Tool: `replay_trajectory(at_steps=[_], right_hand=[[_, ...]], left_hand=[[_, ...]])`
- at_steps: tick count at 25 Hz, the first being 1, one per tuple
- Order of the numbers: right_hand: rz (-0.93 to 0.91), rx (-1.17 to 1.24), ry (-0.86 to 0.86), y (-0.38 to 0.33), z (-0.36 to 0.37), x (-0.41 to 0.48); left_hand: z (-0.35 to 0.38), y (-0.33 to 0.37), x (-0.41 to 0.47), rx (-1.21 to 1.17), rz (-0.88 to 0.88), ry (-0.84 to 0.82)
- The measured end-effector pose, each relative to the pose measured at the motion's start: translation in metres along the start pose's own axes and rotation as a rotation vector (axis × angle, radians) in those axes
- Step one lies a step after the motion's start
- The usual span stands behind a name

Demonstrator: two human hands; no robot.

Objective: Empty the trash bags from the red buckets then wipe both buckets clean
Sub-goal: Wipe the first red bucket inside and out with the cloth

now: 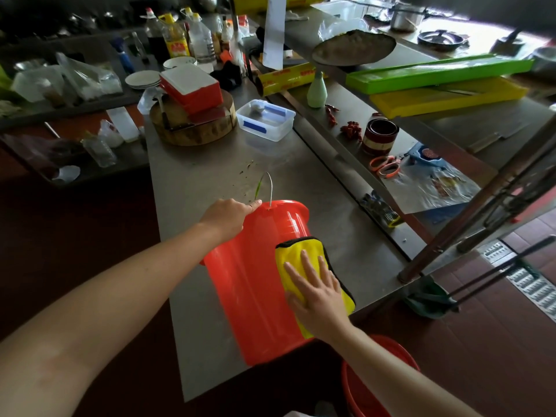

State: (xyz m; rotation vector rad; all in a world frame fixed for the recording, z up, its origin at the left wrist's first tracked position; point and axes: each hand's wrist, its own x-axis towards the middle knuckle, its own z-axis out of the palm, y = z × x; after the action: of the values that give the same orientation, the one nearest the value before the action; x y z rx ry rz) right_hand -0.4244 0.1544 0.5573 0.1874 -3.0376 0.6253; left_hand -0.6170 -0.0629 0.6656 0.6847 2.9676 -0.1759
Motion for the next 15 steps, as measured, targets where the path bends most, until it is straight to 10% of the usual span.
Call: replay_trajectory(at_steps=[7, 15], right_hand=[[-0.417, -0.302, -0.053, -0.075, 0.018, -0.001], [-0.248, -0.331, -0.099, -0.093, 0.006, 0.079]], left_hand=[[0.001, -0.010, -0.010, -0.049, 0.004, 0.021], [-0.011, -0.028, -0.005, -0.101, 0.052, -0.094]])
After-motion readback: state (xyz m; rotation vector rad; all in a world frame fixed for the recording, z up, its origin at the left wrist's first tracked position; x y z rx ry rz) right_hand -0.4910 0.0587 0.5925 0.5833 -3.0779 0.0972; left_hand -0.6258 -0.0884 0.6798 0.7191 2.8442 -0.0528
